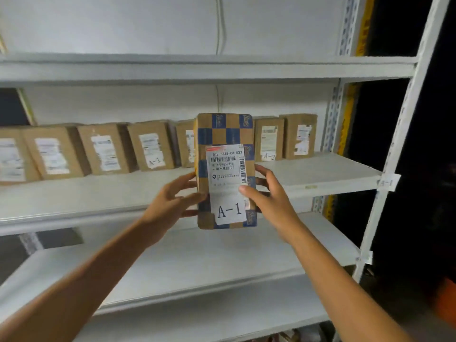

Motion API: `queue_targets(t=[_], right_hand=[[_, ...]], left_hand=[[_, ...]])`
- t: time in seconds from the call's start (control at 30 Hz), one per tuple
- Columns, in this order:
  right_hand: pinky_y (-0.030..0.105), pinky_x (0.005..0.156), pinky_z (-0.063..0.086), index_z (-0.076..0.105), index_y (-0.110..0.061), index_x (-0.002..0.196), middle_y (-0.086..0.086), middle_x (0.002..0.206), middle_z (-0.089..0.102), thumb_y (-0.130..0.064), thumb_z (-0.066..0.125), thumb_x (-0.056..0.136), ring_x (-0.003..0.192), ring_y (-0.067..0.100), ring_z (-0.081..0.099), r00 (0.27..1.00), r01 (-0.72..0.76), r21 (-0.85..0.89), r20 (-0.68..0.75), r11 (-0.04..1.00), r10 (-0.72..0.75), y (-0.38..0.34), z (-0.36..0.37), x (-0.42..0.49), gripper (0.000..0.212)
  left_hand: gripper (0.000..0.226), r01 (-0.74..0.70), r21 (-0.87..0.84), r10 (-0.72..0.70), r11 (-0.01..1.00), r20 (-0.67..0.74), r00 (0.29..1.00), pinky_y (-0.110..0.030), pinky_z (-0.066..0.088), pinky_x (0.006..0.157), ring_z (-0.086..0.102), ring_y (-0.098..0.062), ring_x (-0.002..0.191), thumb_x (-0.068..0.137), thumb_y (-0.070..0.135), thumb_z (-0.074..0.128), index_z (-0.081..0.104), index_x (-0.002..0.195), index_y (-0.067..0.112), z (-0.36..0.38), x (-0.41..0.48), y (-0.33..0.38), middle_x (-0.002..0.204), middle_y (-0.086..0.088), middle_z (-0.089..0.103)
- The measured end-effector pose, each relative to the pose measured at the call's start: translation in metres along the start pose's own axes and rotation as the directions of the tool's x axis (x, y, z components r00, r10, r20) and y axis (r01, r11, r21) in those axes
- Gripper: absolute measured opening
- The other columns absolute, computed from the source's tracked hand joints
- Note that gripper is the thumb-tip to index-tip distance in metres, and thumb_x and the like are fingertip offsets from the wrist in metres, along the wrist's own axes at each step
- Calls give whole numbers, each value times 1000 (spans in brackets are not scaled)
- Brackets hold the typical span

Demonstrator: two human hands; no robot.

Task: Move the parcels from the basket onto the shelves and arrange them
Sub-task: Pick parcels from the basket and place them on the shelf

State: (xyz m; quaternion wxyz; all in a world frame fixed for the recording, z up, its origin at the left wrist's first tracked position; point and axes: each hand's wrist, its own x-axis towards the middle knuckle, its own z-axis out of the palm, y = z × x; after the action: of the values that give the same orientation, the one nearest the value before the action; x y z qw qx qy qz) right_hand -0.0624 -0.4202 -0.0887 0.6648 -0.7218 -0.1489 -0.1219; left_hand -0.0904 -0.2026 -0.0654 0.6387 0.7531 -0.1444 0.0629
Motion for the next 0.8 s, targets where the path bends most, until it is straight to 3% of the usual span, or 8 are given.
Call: queue_targets(t=[0.13, 0.27, 0.43, 0.53, 0.6, 0.7, 0.8], right_hand=[[28, 73, 60, 43, -35, 135, -6, 122, 60, -31, 69, 88, 96, 8, 68, 994, 23, 44, 109, 999, -27, -5, 64, 8, 54], [36, 78, 61, 44, -37, 131, -3, 124, 60, -32, 69, 88, 105, 19, 66, 978, 42, 54, 201, 998, -52, -15, 132, 15, 50], [45, 91, 56, 42, -43, 125, -5, 129, 58, -36, 68, 88, 113, 20, 60, 957, 83, 38, 275, 996, -90, -33, 220, 23, 46], [45, 96, 53, 42, -40, 130, -4, 133, 57, -37, 68, 88, 115, 18, 58, 945, 113, 35, 304, 993, -118, -39, 271, 25, 50], [40, 93, 55, 40, -38, 133, -5, 133, 57, -36, 67, 89, 112, 17, 59, 937, 127, 39, 322, 991, -132, -42, 307, 26, 52], [17, 75, 51, 37, -32, 140, -7, 134, 55, -35, 66, 90, 96, 6, 59, 926, 135, 36, 352, 990, -139, -43, 357, 29, 58], [13, 68, 49, 40, -33, 135, -8, 135, 54, -33, 66, 91, 106, 11, 57, 906, 128, 45, 401, 991, -136, -40, 402, 40, 51]], left_hand=[[48, 16, 61, -7, 998, -142, 990, -40, 56, 83, 65, -21, 106, 91, 8, 60, 52, 134, 25, -56, -28, 3, 124, -4, 62], [50, 19, 86, 2, 996, -241, 971, -34, 57, 77, 65, -18, 105, 90, 13, 62, 49, 136, 26, -117, -53, 1, 125, -2, 61], [51, 19, 131, 27, 991, -345, 938, -24, 56, 67, 64, -14, 103, 86, 26, 67, 49, 134, 34, -197, -78, -6, 125, 6, 59], [63, 57, 152, 9, 987, -404, 915, -29, 57, 72, 62, -15, 105, 81, 36, 69, 45, 139, 31, -247, -90, -11, 132, 5, 56], [69, 68, 155, 3, 986, -418, 909, -34, 57, 79, 61, -16, 108, 77, 39, 70, 43, 141, 31, -280, -99, -16, 137, 4, 53], [65, 56, 157, 19, 986, -440, 898, -30, 57, 75, 61, -8, 101, 81, 34, 68, 43, 140, 32, -322, -110, -24, 138, 6, 52], [56, 30, 127, 33, 991, -463, 886, -25, 59, 67, 65, -3, 94, 79, 36, 69, 48, 131, 42, -358, -116, -36, 126, 17, 56]])
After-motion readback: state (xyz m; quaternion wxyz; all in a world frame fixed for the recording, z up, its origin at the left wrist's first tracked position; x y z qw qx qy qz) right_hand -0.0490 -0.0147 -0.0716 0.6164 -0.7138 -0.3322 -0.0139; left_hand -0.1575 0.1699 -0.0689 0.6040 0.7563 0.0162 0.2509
